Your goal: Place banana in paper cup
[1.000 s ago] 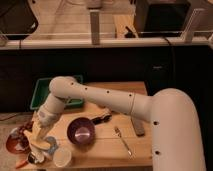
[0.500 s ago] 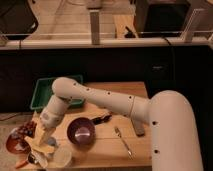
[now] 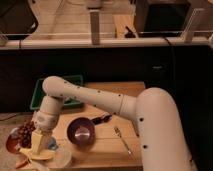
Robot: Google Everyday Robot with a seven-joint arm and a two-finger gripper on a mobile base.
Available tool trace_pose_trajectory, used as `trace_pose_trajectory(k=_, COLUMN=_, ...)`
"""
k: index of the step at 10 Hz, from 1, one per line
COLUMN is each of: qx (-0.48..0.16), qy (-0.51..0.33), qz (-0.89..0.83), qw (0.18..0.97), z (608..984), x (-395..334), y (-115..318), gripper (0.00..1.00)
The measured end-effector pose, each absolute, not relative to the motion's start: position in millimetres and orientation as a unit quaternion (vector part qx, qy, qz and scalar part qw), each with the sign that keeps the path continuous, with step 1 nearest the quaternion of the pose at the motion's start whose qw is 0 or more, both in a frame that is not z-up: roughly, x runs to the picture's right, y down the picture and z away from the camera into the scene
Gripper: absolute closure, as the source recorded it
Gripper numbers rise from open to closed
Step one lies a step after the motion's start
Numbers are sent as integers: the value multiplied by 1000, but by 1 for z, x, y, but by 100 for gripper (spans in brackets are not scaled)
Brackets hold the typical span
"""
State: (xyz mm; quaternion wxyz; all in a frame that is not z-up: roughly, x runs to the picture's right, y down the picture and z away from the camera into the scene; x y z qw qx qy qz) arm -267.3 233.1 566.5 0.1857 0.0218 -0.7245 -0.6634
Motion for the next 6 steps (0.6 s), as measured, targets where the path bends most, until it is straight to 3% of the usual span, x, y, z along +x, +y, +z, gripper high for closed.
trace_pose_trajectory(k=6, qx=-68, qy=-656, qz=-709, qw=250, z=551, x=-224, y=241, gripper=100)
